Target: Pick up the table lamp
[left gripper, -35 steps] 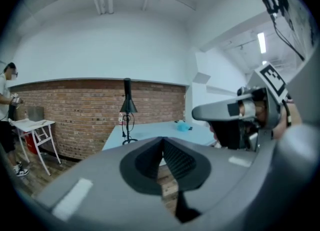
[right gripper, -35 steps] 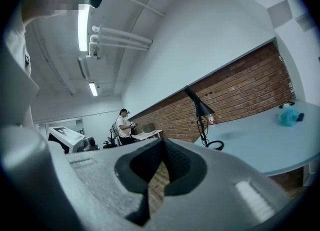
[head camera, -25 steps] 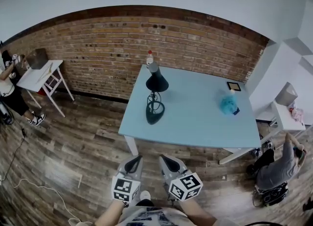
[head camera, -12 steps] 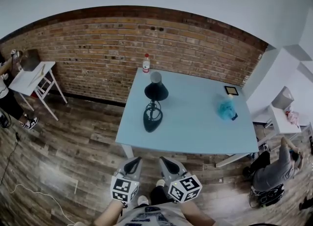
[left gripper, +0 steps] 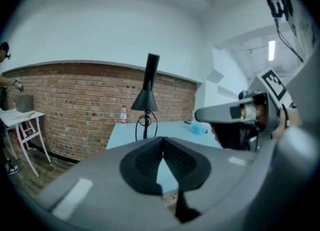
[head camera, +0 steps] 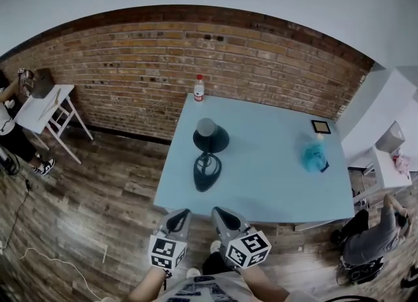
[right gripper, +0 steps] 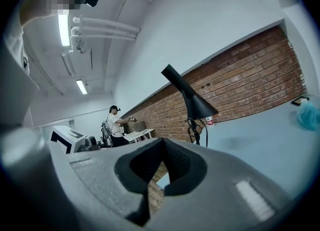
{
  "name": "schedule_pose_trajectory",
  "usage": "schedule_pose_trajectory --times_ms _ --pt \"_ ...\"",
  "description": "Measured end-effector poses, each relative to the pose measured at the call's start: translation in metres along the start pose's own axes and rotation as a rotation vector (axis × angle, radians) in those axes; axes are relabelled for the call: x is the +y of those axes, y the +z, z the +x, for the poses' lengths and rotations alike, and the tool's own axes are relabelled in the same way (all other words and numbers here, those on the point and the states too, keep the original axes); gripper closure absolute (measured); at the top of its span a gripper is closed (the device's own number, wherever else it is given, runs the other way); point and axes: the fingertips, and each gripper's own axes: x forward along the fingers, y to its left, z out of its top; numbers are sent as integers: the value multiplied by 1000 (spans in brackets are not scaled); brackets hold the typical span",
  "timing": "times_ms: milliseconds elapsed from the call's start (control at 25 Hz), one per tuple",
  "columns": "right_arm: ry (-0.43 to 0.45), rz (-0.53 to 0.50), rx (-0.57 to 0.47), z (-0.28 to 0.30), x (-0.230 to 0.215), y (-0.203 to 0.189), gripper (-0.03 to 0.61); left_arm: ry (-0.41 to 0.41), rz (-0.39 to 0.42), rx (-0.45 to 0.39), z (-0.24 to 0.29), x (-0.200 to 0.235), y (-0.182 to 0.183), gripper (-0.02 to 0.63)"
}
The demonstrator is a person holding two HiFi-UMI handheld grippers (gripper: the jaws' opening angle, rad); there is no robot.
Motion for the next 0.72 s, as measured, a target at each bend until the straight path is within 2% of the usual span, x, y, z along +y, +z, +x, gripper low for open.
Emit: schedule_pose_trajectory --times_ms 200,440,720 --pt "35 -1 5 30 -42 18 580 27 -3 7 46 12 11 621" --pt "110 -9 17 66 -72 35 580 66 -21 40 88 25 17 621" --pt "249 -27 35 92 -95 47 580 118 -32 92 124 36 13 621"
